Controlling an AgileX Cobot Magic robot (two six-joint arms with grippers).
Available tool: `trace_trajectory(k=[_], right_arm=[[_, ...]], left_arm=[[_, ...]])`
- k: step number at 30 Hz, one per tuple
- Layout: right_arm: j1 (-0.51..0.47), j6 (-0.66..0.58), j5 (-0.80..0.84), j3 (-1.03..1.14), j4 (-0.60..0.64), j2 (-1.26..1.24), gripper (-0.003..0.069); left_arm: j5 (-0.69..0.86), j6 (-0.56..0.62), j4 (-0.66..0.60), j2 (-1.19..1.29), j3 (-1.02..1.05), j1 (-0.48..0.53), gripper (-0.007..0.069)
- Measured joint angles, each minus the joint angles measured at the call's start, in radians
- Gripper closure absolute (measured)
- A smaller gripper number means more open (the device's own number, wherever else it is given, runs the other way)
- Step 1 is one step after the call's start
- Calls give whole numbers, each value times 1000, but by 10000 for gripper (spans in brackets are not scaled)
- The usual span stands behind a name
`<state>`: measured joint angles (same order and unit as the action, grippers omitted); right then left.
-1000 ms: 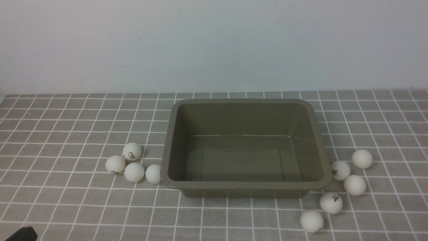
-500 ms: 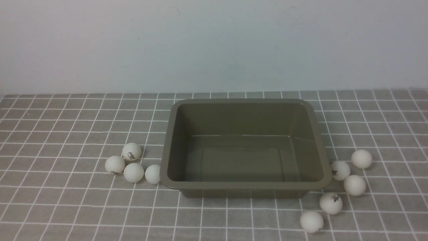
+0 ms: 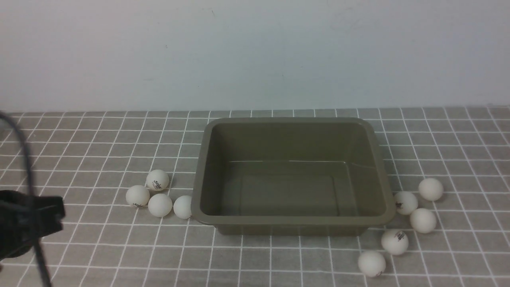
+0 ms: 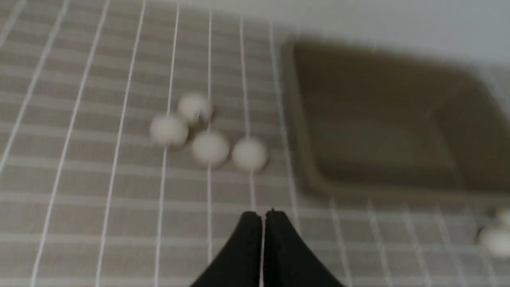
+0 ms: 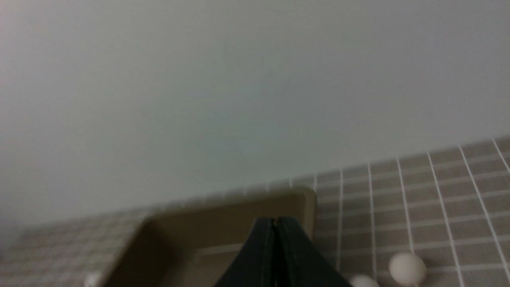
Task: Put the table tennis balls into the box on the grey coffee tablecloth.
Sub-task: 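Reach for and grasp a ping pong ball on the table beside the basket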
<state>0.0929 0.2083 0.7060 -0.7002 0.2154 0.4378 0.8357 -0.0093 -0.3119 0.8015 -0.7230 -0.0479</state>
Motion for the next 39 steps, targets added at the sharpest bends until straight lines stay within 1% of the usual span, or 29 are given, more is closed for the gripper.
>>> trace_trajectory(k=[1,4,6,11,13,14,19,22,25,26,27,29,30,31,33,35,39], right_arm=[[0,-20,54,-23,-1,24,669],[0,-110,272,-153,-4,177,669],[0,-146,350,-197,-5,252,669],[0,-164,396,-205,-5,311,669],[0,-165,397,-204,-5,311,669],[0,-165,397,-204,-5,311,669],[0,-165,397,-204,-8,310,669],[0,-165,397,-204,-8,310,669],[0,-165,395,-203,-8,310,669],[0,-165,395,-203,-8,310,669],[0,-165,395,-203,-8,310,669],[0,-165,395,-203,-8,310,669],[0,-165,395,-203,-8,310,669],[0,-165,395,-203,-8,310,669],[0,-165,395,-203,-8,310,669],[0,-165,395,-203,-8,310,669],[0,-165,393,-203,-8,310,669]], left_arm=[[45,1,23,65,-25,0,629],[108,9,92,272,-104,0,629],[123,15,121,396,-161,0,629],[118,37,136,633,-305,0,629],[117,38,136,662,-326,0,629],[117,40,136,725,-368,0,629],[97,58,136,867,-470,0,621],[67,106,135,939,-513,0,564],[15,151,135,995,-539,0,459],[6,155,134,1005,-542,0,441],[-21,166,132,1029,-550,0,366],[-43,171,132,1057,-554,0,286],[-47,172,132,1059,-554,0,278],[-59,175,132,1085,-555,0,221],[-63,176,130,1106,-555,0,177],[-71,177,128,1126,-555,0,152],[-86,177,128,1157,-555,0,145]])
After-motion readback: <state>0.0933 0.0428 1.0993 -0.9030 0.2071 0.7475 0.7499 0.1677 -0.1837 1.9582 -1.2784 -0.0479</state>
